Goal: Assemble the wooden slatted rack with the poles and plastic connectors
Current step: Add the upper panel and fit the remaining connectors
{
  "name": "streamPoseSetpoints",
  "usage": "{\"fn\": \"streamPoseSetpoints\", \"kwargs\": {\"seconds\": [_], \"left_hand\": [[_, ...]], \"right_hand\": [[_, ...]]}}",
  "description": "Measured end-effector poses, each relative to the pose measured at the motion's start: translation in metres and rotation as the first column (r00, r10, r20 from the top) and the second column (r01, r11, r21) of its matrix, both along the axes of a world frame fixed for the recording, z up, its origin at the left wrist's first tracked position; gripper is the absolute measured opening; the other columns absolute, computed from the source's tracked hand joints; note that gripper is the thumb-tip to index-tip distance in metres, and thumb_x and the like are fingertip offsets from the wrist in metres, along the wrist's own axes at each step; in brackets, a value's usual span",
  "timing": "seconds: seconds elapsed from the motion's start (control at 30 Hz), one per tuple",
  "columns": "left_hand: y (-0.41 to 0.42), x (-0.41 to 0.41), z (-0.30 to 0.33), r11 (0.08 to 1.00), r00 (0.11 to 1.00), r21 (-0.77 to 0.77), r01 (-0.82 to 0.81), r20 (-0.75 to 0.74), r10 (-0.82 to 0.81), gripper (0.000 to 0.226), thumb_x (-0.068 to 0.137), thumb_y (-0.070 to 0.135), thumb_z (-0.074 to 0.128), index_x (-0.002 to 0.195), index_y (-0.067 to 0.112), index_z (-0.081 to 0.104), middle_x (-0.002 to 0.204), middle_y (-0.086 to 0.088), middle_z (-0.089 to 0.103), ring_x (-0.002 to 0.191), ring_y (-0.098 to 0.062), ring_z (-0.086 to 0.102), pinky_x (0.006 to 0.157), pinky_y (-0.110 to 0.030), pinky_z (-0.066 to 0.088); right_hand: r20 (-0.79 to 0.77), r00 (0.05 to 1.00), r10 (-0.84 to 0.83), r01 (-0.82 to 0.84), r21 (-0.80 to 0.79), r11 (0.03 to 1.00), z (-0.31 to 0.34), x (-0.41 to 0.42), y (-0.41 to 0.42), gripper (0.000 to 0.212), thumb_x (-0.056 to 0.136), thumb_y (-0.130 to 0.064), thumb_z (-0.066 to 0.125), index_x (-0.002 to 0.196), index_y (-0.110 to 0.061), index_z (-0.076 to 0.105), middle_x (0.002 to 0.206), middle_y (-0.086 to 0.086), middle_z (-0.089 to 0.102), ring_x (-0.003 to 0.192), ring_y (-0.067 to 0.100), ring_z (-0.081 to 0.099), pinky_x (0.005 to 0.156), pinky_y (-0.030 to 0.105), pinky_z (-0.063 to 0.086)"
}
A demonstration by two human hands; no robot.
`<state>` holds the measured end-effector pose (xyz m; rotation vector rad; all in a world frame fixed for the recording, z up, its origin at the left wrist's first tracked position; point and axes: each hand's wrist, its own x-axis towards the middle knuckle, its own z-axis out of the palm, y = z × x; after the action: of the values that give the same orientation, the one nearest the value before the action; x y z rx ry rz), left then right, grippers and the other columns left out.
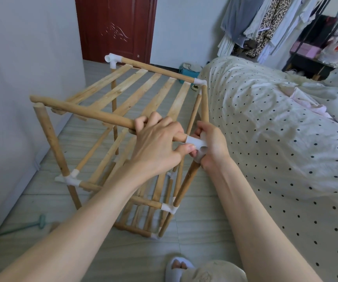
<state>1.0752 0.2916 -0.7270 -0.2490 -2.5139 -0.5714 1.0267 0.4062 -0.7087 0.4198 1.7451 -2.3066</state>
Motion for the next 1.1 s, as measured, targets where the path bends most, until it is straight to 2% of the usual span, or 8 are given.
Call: {"fn": "streamPoseSetpoints", "kwargs": {"seconds": [0.1, 0.23, 0.37, 0.63, 0.87, 1.1], "left_hand": [[-0.002, 0.000, -0.005, 0.998, 0.994, 0.057, 0.024, -0.106, -0.018, 0.044, 0.075, 0.061, 0.043, 0.081, 0.023, 0.063, 0.084, 0.017, 0.048, 0.094, -0.017, 0.046, 0.077, -0.026, 0.010], [-0.001, 0.002, -0.007, 0.997, 0.987, 0.073, 0.027, -0.159, -0.015, 0.041, 0.075, 0.057, 0.043, 0.074, 0.021, 0.063, 0.078, 0.015, 0.050, 0.086, -0.021, 0.051, 0.075, -0.027, 0.011], [-0.001, 0.004, -0.008, 0.998, 0.986, 0.060, 0.023, -0.168, -0.013, 0.040, 0.076, 0.056, 0.043, 0.073, 0.021, 0.063, 0.077, 0.013, 0.055, 0.086, -0.021, 0.051, 0.076, -0.027, 0.010], [-0.004, 0.004, -0.010, 0.998, 0.979, 0.053, 0.016, -0.203, -0.005, 0.037, 0.076, 0.054, 0.045, 0.072, 0.021, 0.061, 0.074, 0.019, 0.045, 0.084, -0.020, 0.051, 0.075, -0.028, 0.011], [-0.008, 0.005, -0.009, 0.999, 0.978, 0.047, 0.011, -0.211, -0.001, 0.038, 0.076, 0.055, 0.044, 0.071, 0.021, 0.061, 0.073, 0.016, 0.052, 0.084, -0.020, 0.051, 0.074, -0.028, 0.011], [-0.009, 0.004, -0.011, 0.999, 0.977, 0.049, -0.010, -0.214, 0.021, 0.040, 0.076, 0.057, 0.044, 0.072, 0.021, 0.060, 0.074, 0.018, 0.049, 0.084, -0.017, 0.047, 0.075, -0.026, 0.010]], "right_hand": [[0.005, 1.000, -0.027, 0.027, -0.012, 1.000, 0.000, 0.001, -0.003, 0.031, 0.091, -0.015, 0.048, 0.061, -0.015, 0.038, 0.034, -0.006, 0.036, 0.025, 0.010, 0.034, 0.032, 0.013, 0.024], [0.004, 0.999, -0.037, 0.037, -0.039, 0.999, 0.000, 0.002, -0.003, 0.031, 0.091, -0.014, 0.048, 0.062, -0.015, 0.039, 0.034, -0.006, 0.037, 0.026, 0.010, 0.034, 0.032, 0.013, 0.024], [0.004, 1.000, -0.030, 0.030, -0.034, 0.999, 0.000, 0.002, -0.004, 0.031, 0.090, -0.015, 0.049, 0.061, -0.015, 0.039, 0.035, -0.006, 0.036, 0.026, 0.010, 0.034, 0.032, 0.013, 0.024], [0.000, 1.000, -0.031, 0.031, -0.040, 0.999, -0.001, 0.003, -0.007, 0.029, 0.090, -0.015, 0.049, 0.062, -0.015, 0.040, 0.035, -0.006, 0.037, 0.026, 0.009, 0.034, 0.031, 0.013, 0.024], [0.024, 1.000, -0.004, 0.004, -0.005, 1.000, 0.000, 0.001, -0.010, 0.032, 0.089, -0.017, 0.050, 0.059, -0.015, 0.039, 0.035, -0.005, 0.034, 0.027, 0.010, 0.034, 0.034, 0.011, 0.025], [0.024, 1.000, -0.008, 0.008, 0.000, 1.000, 0.002, 0.002, -0.012, 0.033, 0.088, -0.016, 0.050, 0.058, -0.014, 0.038, 0.035, -0.004, 0.033, 0.027, 0.011, 0.033, 0.034, 0.011, 0.025]]}}
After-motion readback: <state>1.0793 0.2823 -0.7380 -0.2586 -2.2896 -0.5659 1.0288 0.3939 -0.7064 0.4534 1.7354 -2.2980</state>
